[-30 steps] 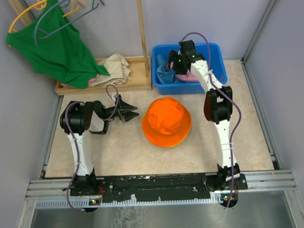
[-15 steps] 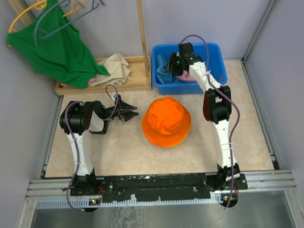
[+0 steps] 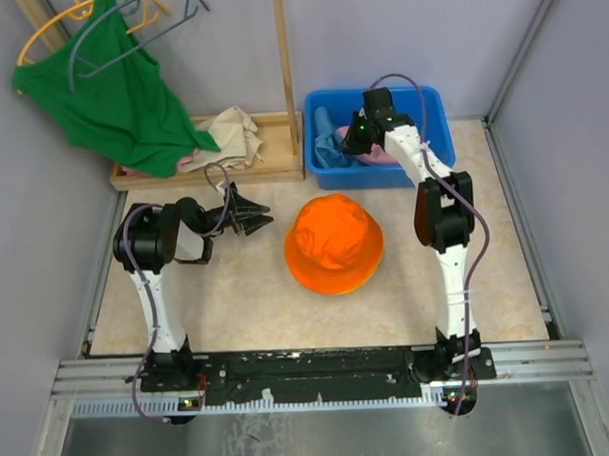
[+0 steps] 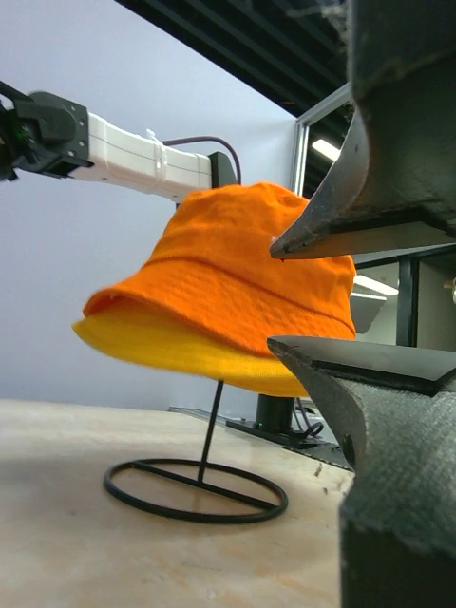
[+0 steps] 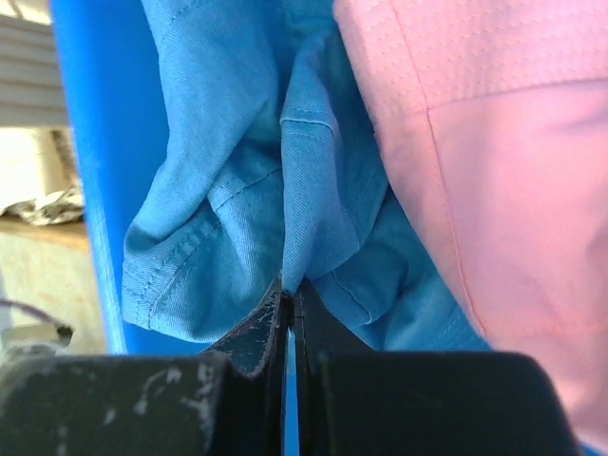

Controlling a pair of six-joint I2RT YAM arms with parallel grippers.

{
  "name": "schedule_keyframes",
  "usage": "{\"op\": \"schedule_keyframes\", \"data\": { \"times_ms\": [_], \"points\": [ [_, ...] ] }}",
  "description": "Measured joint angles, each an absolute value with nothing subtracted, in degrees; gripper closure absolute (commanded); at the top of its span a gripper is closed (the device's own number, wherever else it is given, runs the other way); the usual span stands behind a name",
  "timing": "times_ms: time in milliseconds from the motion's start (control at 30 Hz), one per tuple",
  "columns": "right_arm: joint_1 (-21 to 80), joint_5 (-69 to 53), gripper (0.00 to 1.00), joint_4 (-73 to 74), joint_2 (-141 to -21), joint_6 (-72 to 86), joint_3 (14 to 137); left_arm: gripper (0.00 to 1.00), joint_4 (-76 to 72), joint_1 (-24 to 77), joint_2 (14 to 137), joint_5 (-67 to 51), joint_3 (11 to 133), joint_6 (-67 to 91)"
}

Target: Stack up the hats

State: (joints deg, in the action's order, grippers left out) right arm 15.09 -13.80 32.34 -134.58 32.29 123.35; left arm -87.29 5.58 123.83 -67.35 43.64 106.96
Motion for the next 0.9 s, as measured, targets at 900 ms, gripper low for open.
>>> {"op": "schedule_keyframes", "data": {
  "times_ms": [900],
  "points": [
    [7.3, -33.3, 1.0, 26.9, -105.6, 55.6, 117.5, 0.43, -77.1, 6.6, 105.6, -58.4, 65.9, 101.9]
  ]
}}
